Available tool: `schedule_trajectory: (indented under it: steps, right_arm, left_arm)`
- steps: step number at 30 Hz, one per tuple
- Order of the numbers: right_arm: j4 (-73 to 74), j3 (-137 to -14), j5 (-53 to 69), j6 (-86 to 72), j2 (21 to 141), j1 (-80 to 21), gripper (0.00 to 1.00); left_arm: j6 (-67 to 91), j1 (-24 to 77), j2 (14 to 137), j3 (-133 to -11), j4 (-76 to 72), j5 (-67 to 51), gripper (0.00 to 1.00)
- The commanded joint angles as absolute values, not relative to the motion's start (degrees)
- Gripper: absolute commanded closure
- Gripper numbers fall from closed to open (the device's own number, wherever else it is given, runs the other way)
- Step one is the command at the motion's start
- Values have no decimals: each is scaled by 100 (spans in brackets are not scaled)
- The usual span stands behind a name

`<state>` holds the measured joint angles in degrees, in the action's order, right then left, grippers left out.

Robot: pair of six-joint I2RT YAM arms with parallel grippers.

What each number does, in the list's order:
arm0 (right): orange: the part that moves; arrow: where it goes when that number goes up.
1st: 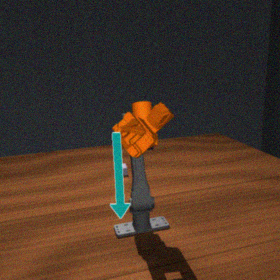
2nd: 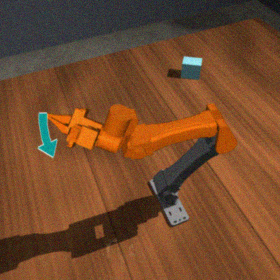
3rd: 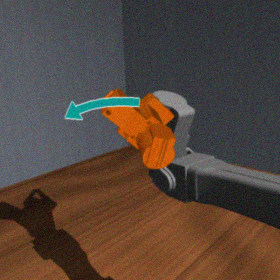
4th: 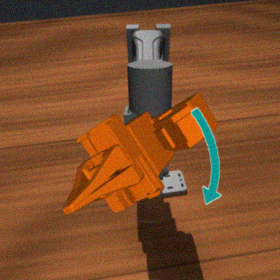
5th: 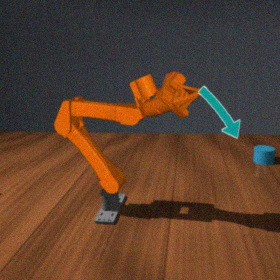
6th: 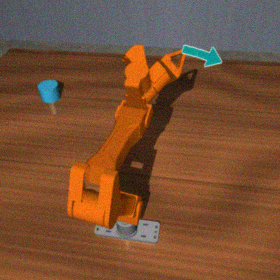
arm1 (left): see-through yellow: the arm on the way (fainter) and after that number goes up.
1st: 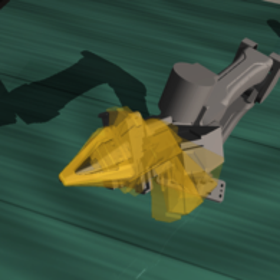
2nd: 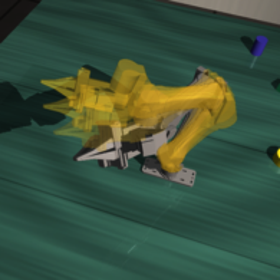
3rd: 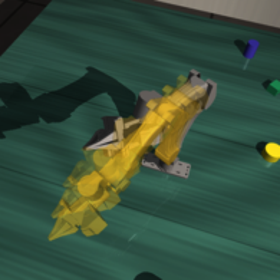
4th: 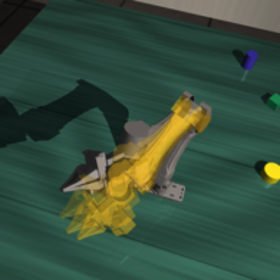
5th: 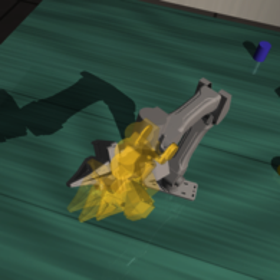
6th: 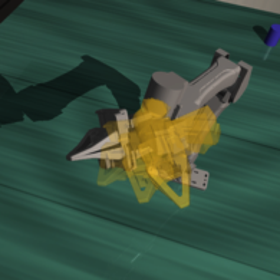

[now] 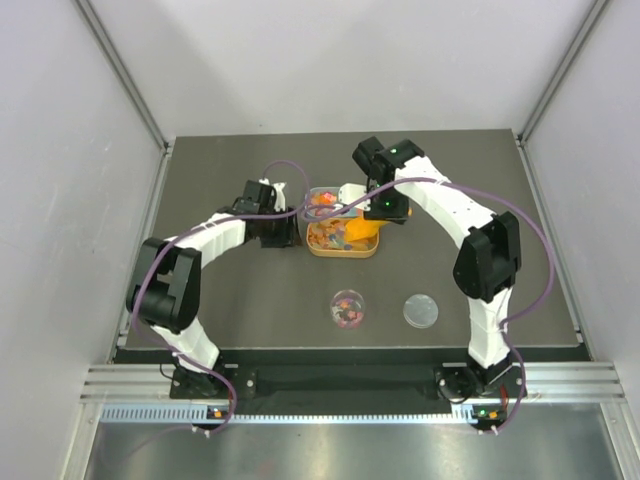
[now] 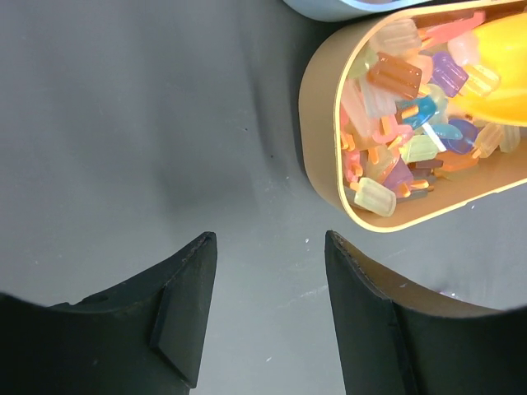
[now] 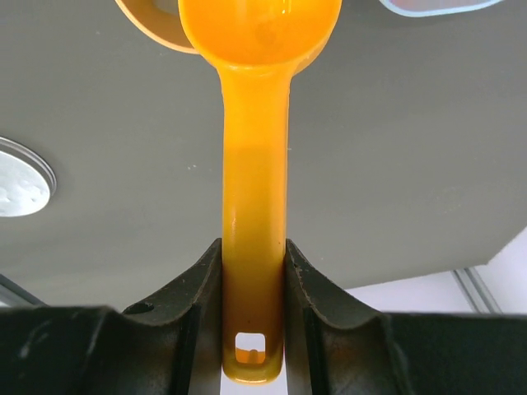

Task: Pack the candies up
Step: Scoop the fake candies from the storage box.

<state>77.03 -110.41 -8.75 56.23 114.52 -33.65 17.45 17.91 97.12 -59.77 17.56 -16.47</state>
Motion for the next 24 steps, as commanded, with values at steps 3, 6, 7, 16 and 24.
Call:
schedule_trajectory:
  steps: [3,6,7,16,24]
  right_arm:
    - [8394,-11145,-431,5493,11680,-3472,100]
    - [8315,-11013,-352,5502,11637,-3472,100]
    - [8227,-10960,-334,5511,11619,-3472,100]
    - [7595,-10293,148,5572,11514,-3402,100]
    - [7251,-9940,308,5564,11531,-3296,100]
  left_arm:
    - [1740,1898,9843,-6196,1450,-1635,40]
    - [1714,1969,10045,-6336,1476,-1626,40]
    - [1714,1995,10133,-6415,1468,-1626,40]
    - [1591,2136,10424,-6680,1626,-1512,41]
    - [1494,2188,10494,-6697,1687,-1503,41]
